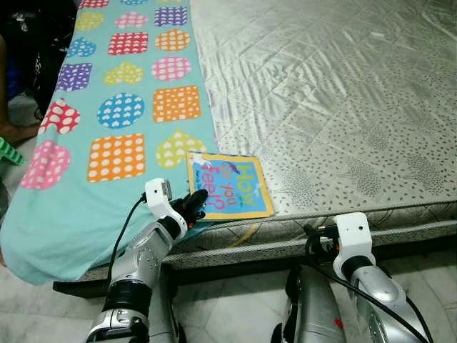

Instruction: Clean up the room

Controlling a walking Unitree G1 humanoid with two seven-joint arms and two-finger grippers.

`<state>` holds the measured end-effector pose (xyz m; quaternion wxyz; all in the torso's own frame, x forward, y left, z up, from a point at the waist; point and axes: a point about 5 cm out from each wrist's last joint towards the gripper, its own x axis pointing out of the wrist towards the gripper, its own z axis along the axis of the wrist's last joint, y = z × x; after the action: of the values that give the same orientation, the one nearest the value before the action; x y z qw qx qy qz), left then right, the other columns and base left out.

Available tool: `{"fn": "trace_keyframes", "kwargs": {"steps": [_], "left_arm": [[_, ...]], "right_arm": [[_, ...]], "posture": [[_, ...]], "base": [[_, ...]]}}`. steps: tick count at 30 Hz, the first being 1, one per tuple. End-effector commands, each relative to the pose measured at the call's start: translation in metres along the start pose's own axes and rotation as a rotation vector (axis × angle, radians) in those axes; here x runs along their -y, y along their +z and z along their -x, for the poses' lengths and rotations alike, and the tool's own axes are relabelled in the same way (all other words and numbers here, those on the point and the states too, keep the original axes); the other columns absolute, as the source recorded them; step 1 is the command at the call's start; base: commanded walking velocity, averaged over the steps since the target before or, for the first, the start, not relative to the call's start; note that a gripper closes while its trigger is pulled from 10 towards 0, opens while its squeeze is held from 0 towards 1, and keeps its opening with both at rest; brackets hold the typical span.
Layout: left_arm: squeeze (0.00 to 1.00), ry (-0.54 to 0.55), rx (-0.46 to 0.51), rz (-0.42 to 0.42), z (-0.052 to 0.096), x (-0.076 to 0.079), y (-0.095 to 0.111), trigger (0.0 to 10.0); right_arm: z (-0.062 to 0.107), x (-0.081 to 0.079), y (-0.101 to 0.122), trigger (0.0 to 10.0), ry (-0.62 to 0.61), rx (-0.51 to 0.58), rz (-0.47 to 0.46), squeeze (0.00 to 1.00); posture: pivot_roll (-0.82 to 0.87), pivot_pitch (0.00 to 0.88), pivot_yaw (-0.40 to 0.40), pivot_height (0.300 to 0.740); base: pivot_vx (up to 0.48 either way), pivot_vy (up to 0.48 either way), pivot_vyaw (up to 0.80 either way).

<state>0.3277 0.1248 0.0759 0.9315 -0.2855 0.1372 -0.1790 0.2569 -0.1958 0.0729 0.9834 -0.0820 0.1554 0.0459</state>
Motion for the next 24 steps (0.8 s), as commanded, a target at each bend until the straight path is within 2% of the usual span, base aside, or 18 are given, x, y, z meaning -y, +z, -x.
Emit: {"fn": "trace_keyframes", "kwargs": {"steps": [1, 2, 5, 6, 8, 9, 14, 15, 16, 21, 24], "left_arm": [[0.0, 0.087, -0.037, -0.056, 0.007, -0.012, -0.008, 3.3], [0.0, 0.09, -0.04, -0.063, 0.007, -0.011, -0.009, 10.0], [0.0, 0.097, -0.054, -0.041, 0.007, -0.01, -0.015, 10.0], [0.65, 0.09, -0.076, -0.003, 0.007, -0.01, -0.019, 10.0], [0.65, 0.09, -0.082, 0.006, 0.007, -0.01, -0.02, 10.0], [1.0, 0.086, -0.116, 0.002, 0.008, -0.011, -0.024, 10.0], [1.0, 0.12, -0.16, -0.053, 0.011, -0.014, -0.03, 10.0], [0.09, 0.123, -0.15, -0.067, 0.011, -0.014, -0.029, 10.0], [0.0, 0.122, -0.129, -0.08, 0.011, -0.014, -0.025, 10.0], [0.0, 0.121, -0.068, -0.097, 0.005, -0.011, -0.01, 10.0], [0.0, 0.069, -0.04, -0.12, -0.004, 0.002, 0.002, 10.0]], "right_arm": [[0.0, 0.001, -0.003, 10.0, -0.003, -0.009, -0.009, 0.0], [-0.001, 0.001, -0.003, 10.0, -0.003, -0.009, -0.01, 0.0], [-0.002, 0.001, -0.003, 10.0, -0.002, -0.008, -0.008, 0.0], [-0.003, 0.001, -0.003, 10.0, 0.0, -0.009, -0.007, 0.0], [-0.003, 0.001, -0.003, 10.0, 0.0, -0.009, -0.006, 0.0], [-0.004, 0.001, -0.003, 10.0, 0.001, -0.011, -0.005, 0.0], [-0.004, 0.0, -0.004, 10.0, 0.004, -0.016, -0.003, 0.0], [-0.004, 0.0, -0.005, 10.0, 0.004, -0.018, -0.003, 0.0], [-0.005, 0.0, -0.005, 10.0, 0.006, -0.02, -0.002, 0.0], [-0.005, 0.0, -0.005, 10.0, 0.006, -0.02, -0.003, 0.0], [-0.006, 0.0, -0.005, 10.0, 0.009, -0.02, -0.002, 0.0]], "posture": [[-0.16, 0.165, 0.027, 0.531], [-0.16, 0.163, 0.026, 0.531], [-0.16, 0.16, 0.026, 0.531], [-0.16, 0.159, 0.026, 0.531], [-0.16, 0.159, 0.026, 0.531], [-0.16, 0.159, 0.025, 0.531], [-0.16, 0.159, 0.028, 0.531], [-0.16, 0.159, 0.026, 0.531], [-0.16, 0.16, 0.026, 0.531], [-0.16, 0.161, 0.025, 0.531], [-0.16, 0.162, 0.024, 0.531]], "base": [[0.0, 0.0, 0.0], [0.0, 0.0, 0.0], [0.0, 0.0, 0.0], [0.0, 0.0, 0.0], [0.0, 0.0, 0.0], [0.0, 0.0, 0.0], [0.0, 0.0, 0.0], [0.0, 0.0, 0.0], [0.0, 0.0, 0.0], [0.0, 0.0, 0.0], [0.0, 0.0, 0.0]]}}
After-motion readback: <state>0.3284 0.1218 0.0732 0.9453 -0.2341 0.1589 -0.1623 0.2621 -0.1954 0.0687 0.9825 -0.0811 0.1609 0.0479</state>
